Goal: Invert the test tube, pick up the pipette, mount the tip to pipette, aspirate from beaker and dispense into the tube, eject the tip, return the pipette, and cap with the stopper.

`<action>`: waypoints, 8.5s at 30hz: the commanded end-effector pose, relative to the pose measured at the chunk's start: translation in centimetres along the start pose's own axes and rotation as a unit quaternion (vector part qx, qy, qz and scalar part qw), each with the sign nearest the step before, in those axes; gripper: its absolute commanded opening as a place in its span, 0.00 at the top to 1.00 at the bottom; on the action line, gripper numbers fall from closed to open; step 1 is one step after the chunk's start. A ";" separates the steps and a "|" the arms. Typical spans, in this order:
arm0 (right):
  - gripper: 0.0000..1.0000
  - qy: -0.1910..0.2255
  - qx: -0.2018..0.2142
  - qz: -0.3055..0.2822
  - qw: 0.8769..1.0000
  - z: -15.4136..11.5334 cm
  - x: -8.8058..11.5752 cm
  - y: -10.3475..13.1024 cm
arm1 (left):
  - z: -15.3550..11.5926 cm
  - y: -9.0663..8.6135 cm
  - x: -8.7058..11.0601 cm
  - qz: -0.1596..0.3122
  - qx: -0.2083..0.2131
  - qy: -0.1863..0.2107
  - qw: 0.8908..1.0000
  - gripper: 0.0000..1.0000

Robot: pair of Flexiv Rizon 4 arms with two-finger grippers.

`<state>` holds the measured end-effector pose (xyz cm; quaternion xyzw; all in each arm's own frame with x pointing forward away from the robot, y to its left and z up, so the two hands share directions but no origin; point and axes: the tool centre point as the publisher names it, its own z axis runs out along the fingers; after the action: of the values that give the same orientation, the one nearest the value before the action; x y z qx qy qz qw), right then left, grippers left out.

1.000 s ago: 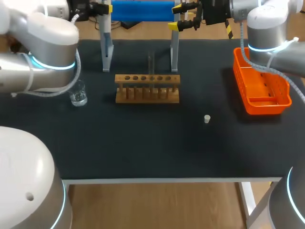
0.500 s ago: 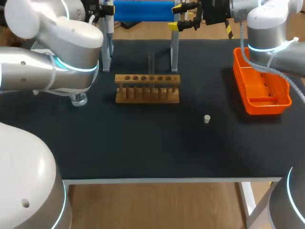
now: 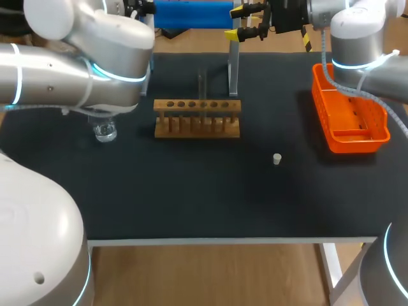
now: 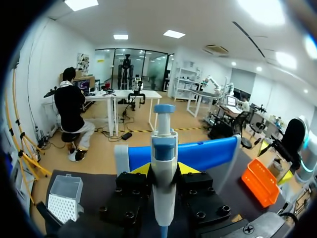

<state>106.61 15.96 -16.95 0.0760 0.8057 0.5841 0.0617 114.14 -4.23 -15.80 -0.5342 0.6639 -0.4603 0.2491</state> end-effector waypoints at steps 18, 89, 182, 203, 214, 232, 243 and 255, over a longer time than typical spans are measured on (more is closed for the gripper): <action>0.00 0.002 0.001 0.000 1.000 -0.1 -0.1 0.0 | 2.5 1.1 -0.6 -0.020 -0.019 -0.014 1.000 1.00; 0.00 0.002 0.001 0.000 1.000 -0.1 -0.1 0.0 | 4.4 1.7 -1.7 -0.031 -0.057 -0.032 0.997 1.00; 0.00 0.002 0.001 0.000 1.000 -0.1 -0.1 0.0 | -5.8 11.1 11.7 0.285 -0.006 0.378 0.881 0.00; 0.00 0.002 0.001 0.000 1.000 -0.1 -0.1 0.0 | -1.7 14.5 13.8 0.288 -0.021 0.429 0.856 0.00; 0.00 0.002 0.001 0.000 1.000 -0.1 -0.1 0.0 | -0.2 14.7 15.7 0.329 -0.030 0.459 0.825 0.00; 0.00 0.002 0.001 0.000 1.000 -0.1 -0.1 0.0 | -0.4 17.5 16.6 0.332 -0.042 0.453 0.826 0.00; 0.00 0.002 0.001 0.000 1.000 -0.1 -0.1 0.0 | -0.1 18.4 16.5 0.327 -0.048 0.457 0.826 0.00; 0.00 0.002 0.001 0.000 1.000 -0.1 -0.1 0.0 | -0.6 18.8 16.4 0.330 -0.049 0.452 0.828 0.00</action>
<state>106.62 15.96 -16.95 0.0759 0.8057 0.5841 0.0616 99.83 -19.37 -29.37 -0.0273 0.8612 -0.5067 0.0298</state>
